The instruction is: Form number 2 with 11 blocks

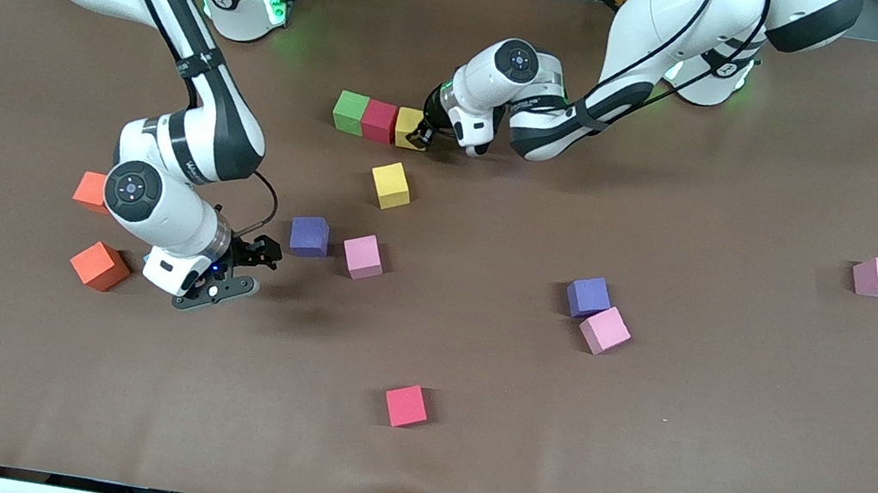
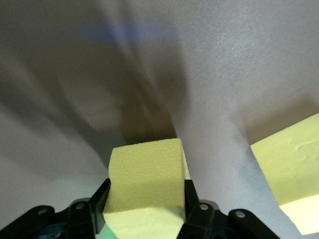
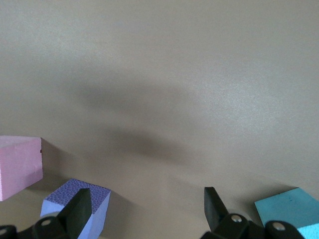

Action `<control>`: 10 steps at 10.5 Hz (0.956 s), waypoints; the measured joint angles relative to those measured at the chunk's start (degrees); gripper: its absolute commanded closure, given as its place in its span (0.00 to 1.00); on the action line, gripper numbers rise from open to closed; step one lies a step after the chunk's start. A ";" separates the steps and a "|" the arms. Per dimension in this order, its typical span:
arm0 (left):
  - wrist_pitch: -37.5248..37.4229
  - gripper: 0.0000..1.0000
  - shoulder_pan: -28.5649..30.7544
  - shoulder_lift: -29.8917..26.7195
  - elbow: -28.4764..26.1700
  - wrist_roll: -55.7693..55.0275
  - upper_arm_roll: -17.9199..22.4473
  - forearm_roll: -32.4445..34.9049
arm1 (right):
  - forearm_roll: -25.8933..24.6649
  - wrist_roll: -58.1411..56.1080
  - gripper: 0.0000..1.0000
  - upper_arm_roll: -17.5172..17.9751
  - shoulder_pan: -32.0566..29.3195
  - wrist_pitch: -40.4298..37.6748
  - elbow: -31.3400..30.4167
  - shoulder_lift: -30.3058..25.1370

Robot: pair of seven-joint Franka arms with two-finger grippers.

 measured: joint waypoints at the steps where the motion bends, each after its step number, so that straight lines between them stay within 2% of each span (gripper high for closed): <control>1: 0.00 0.41 -0.03 0.13 0.18 0.02 0.04 0.11 | 0.00 0.00 0.00 0.00 0.00 0.00 0.02 0.00; 10: 0.00 0.42 -0.99 2.15 2.04 7.95 0.41 0.25 | 0.00 0.01 0.00 -0.01 0.00 0.03 0.10 0.00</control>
